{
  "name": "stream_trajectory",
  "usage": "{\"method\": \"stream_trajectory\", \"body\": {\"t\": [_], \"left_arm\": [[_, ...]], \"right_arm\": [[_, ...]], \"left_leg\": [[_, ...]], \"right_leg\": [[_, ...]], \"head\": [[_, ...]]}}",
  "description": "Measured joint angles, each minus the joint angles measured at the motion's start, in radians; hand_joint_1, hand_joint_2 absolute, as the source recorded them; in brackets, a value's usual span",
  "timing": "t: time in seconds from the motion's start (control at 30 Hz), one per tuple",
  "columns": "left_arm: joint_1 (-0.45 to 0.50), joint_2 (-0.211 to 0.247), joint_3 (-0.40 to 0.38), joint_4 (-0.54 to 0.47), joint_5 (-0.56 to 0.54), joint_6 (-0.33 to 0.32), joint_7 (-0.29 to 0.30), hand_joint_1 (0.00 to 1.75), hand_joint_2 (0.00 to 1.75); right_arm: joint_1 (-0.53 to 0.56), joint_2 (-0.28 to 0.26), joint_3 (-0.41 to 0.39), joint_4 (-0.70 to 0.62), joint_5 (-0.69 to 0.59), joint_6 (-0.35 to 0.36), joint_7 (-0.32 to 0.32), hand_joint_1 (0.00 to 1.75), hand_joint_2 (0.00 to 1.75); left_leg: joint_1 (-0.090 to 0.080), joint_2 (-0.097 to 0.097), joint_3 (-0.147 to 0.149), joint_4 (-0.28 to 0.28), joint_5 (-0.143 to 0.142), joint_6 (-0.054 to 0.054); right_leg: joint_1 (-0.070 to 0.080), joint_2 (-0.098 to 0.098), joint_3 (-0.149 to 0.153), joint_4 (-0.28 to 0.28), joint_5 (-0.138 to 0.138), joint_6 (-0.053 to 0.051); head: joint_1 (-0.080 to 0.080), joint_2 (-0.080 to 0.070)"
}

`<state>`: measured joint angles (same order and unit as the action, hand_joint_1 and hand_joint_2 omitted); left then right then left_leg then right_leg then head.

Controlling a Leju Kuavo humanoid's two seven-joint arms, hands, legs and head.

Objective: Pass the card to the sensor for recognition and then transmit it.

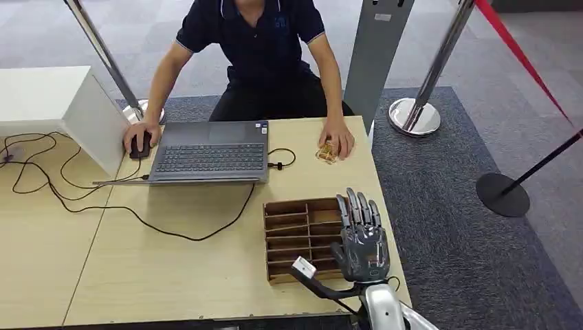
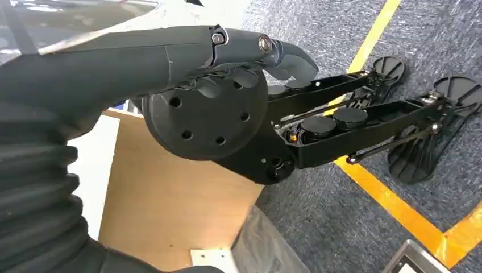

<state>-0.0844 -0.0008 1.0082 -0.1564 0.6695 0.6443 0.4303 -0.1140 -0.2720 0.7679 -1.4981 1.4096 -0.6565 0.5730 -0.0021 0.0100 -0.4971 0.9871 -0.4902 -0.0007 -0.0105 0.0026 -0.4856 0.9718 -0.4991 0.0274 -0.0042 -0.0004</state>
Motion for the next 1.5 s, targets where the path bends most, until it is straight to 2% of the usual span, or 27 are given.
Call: {"method": "stream_trajectory", "body": {"t": [0.37, 0.83, 1.5], "left_arm": [[-0.001, 0.0, 0.0, 0.0, 0.0, 0.0, -0.001, 0.0, 1.75], [0.0, 0.0, 0.001, 0.0, 0.0, 0.0, 0.001, 0.0, 1.75], [0.0, 0.0, 0.001, 0.0, 0.0, 0.0, 0.0, 0.0, 1.75]], "right_arm": [[-0.002, -0.003, -0.011, 0.005, 0.026, 0.001, 0.014, 0.0, 1.75], [0.02, -0.045, -0.064, -0.06, 0.066, 0.023, 0.039, 0.0, 1.75], [0.021, -0.034, -0.063, -0.062, 0.039, 0.026, 0.026, 0.0, 1.75]], "left_leg": [[0.0, 0.0, 0.0, 0.0, 0.0, 0.0], [0.0, 0.0, 0.001, 0.0, 0.0, 0.0], [0.0, 0.0, 0.0, 0.0, 0.0, 0.0]], "right_leg": [[0.0, 0.0, 0.0, 0.0, 0.0, 0.0], [0.0, 0.0, 0.0, 0.0, 0.0, 0.0], [0.0, 0.0, 0.0, 0.0, 0.0, 0.0]], "head": [[0.0, 0.0], [0.0, 0.0], [0.0, 0.0]]}}
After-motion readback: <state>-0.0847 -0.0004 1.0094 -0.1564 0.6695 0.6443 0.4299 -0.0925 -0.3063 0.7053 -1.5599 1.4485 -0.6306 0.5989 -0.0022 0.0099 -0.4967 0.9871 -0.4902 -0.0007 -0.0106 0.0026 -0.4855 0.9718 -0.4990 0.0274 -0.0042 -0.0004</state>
